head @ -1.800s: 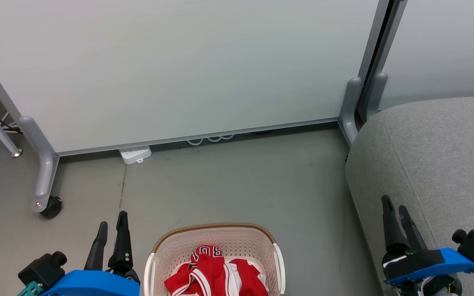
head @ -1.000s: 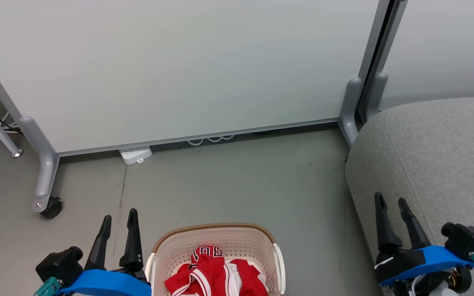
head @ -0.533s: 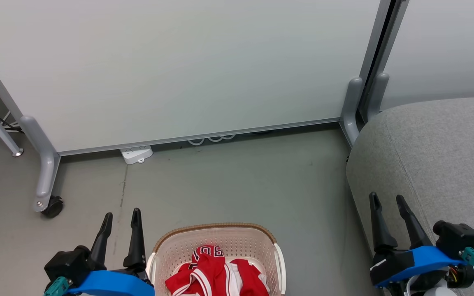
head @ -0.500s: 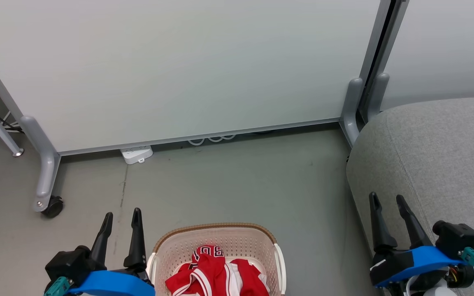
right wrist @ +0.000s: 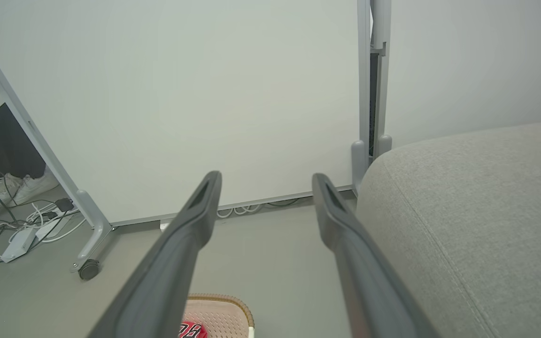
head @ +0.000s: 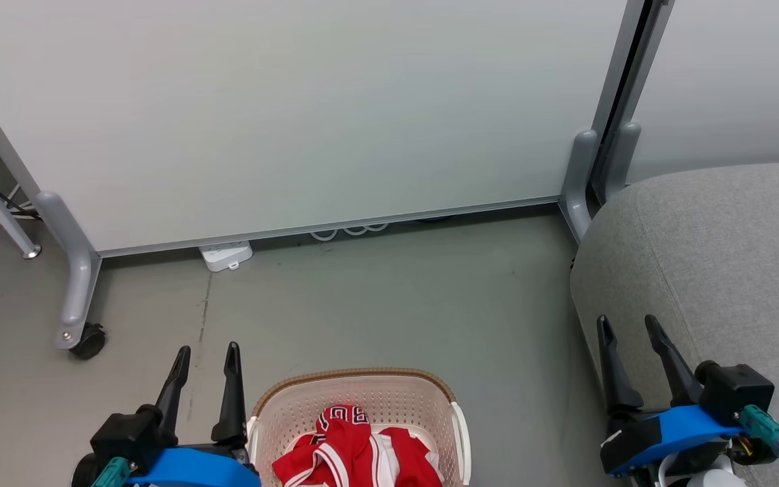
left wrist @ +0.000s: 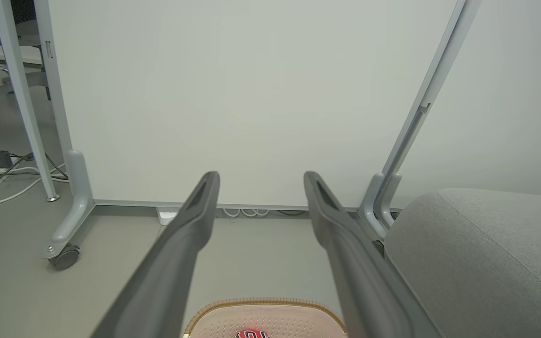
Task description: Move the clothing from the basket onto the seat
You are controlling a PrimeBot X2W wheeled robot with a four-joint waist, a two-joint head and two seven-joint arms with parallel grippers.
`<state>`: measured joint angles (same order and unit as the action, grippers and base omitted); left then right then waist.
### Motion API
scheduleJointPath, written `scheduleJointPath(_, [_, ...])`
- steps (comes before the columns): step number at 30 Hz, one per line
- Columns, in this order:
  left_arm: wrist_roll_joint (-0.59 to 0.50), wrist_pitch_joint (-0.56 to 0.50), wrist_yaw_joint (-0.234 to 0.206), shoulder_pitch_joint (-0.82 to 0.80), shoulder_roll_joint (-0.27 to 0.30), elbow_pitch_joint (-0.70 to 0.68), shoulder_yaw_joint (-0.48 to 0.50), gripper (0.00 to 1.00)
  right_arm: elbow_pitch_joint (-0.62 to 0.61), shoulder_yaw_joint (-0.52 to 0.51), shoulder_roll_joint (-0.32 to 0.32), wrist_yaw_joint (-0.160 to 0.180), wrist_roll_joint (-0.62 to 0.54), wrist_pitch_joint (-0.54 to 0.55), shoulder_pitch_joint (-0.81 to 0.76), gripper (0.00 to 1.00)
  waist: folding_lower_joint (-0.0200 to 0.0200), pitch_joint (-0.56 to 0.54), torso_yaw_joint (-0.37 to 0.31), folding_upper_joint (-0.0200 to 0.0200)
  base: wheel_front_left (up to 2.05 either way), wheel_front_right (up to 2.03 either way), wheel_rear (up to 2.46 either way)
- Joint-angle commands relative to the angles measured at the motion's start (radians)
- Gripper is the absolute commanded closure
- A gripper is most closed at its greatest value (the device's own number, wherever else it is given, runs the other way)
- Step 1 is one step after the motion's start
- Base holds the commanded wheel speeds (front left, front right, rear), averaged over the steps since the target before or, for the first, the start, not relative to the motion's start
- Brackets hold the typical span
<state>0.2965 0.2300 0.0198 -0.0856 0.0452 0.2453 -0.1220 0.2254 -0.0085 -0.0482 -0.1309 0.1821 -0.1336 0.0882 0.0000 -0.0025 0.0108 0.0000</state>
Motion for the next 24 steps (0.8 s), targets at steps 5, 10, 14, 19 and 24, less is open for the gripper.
scheduleJointPath(5, [-0.049, 0.016, -0.005, -0.008, 0.007, -0.001, -0.001, 0.0, -0.011, 0.004, -0.003, 0.0, -0.056, -0.012, 0.01, 0.0, 0.0, 0.0, -0.001, 0.0, 0.0, 0.0, 0.0])
scheduleJointPath(10, [-0.079, 0.025, -0.009, -0.002, 0.008, -0.004, -0.003, 0.0, -0.012, 0.002, -0.003, 0.0, -0.088, -0.02, 0.007, 0.0, 0.0, 0.001, -0.001, 0.0, 0.0, 0.0, 0.0])
scheduleJointPath(14, [-0.1, 0.031, -0.011, -0.003, 0.008, -0.003, -0.006, 0.0, -0.013, -0.001, -0.003, 0.0, -0.112, -0.025, 0.009, 0.0, 0.0, 0.003, 0.003, 0.0, 0.0, 0.0, 0.0])
scheduleJointPath(19, [-0.114, 0.037, -0.017, -0.002, 0.008, -0.001, -0.007, 0.0, -0.009, -0.004, -0.003, 0.0, -0.127, -0.03, 0.012, 0.0, 0.0, 0.004, 0.008, 0.0, 0.0, 0.0, 0.0])
scheduleJointPath(24, [-0.112, 0.037, -0.017, 0.001, 0.008, 0.0, -0.002, 0.0, -0.009, -0.002, -0.003, 0.0, -0.122, -0.032, 0.011, 0.0, 0.0, 0.006, 0.009, 0.0, 0.0, 0.0, 0.0])
